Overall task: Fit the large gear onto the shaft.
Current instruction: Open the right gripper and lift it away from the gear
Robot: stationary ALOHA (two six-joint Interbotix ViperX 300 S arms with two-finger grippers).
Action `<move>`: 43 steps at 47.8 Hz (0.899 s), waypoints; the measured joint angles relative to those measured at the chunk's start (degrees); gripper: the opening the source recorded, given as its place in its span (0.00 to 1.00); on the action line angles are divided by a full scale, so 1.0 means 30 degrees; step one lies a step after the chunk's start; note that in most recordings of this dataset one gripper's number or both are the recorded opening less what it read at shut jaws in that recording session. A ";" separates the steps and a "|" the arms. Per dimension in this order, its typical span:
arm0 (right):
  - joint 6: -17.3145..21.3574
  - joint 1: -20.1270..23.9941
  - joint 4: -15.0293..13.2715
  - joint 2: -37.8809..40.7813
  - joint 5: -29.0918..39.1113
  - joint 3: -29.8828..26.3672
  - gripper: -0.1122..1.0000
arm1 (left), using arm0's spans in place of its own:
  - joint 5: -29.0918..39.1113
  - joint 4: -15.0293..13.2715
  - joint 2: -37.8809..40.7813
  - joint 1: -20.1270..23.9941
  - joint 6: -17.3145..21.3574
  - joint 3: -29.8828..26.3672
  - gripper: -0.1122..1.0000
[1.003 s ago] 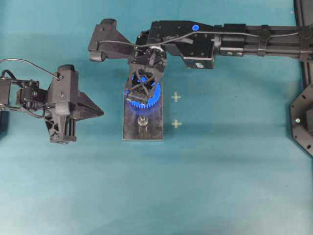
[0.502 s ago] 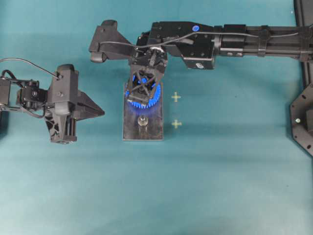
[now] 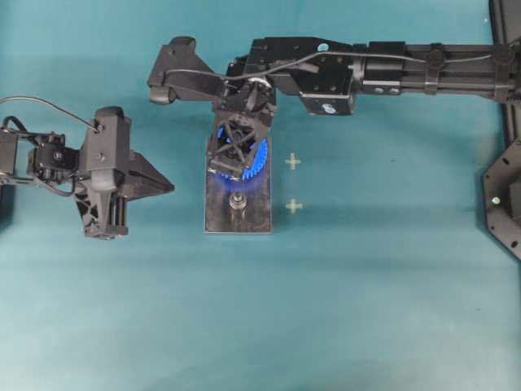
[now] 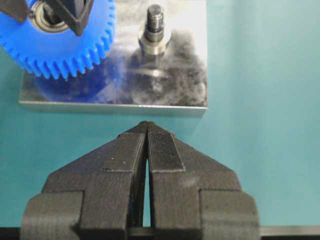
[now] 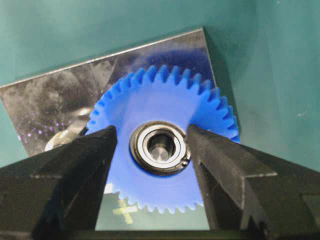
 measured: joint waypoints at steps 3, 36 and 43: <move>0.0000 -0.0029 0.0000 -0.0059 0.0059 -0.0029 0.73 | 0.0000 0.0000 0.0000 0.0000 -0.0205 0.0000 0.10; -0.0029 0.0322 -0.0205 -0.7031 -0.1670 0.5742 0.73 | -0.0820 0.0029 -0.0146 -0.0322 -0.0205 0.0176 0.10; -0.0029 0.0762 -0.0205 -0.8262 -0.2930 0.7324 0.73 | -0.2314 0.0000 -0.0293 -0.0293 0.0000 0.0615 0.10</move>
